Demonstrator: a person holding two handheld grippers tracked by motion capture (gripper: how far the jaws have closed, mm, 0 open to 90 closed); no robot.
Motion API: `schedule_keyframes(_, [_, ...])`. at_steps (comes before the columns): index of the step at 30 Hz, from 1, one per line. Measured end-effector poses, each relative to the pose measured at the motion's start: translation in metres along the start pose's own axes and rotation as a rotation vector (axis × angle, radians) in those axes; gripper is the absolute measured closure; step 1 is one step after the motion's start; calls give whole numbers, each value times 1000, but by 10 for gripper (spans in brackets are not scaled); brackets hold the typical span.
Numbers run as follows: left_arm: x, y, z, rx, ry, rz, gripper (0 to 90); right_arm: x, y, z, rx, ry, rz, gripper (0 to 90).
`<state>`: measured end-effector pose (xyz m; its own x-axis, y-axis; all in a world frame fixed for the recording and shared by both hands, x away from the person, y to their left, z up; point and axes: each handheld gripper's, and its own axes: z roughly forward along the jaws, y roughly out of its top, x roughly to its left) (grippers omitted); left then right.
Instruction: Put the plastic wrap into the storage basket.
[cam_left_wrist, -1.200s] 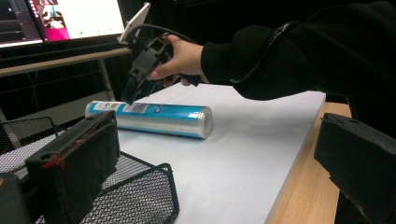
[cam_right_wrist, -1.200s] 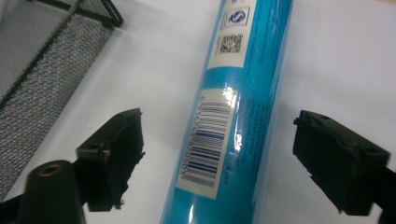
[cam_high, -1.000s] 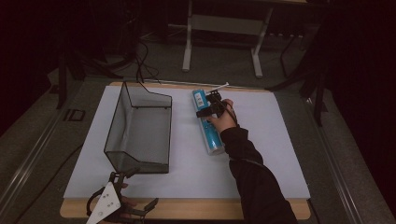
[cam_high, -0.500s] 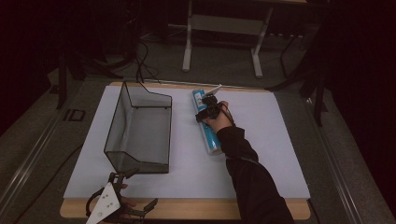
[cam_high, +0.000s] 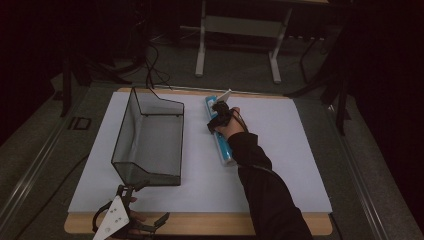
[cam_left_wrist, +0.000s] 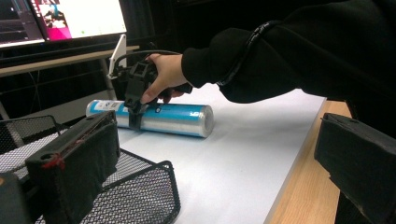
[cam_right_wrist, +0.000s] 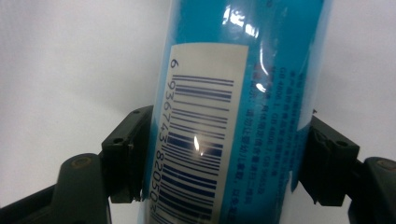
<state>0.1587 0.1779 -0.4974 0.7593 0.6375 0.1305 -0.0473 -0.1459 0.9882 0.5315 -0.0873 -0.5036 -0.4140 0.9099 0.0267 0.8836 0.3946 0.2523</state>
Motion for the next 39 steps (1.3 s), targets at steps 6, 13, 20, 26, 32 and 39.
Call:
schedule_keyframes(6, [0, 0, 0, 0, 3, 0, 7, -5, -1, 0, -19, 35, 77, 304])
schedule_keyframes(13, [1, 0, 1, 0, 5, 0, 7, -10, -5, -6, -38, 91, 133, 313])
schedule_keyframes(20, [0, 0, 1, 5, 5, 5, 7, -10, -6, -28, -73, 113, 149, 315])
schedule_keyframes(26, [1, 0, 2, 5, 8, 5, 7, -10, -6, -50, -141, 144, 160, 315])
schedule_keyframes(32, [1, 0, 2, 5, 7, 8, 7, -8, -6, -74, -215, 181, 175, 316])
schedule_keyframes(39, [1, 0, 3, 5, 24, 11, 7, 1, -7, -107, -336, 200, 174, 316])
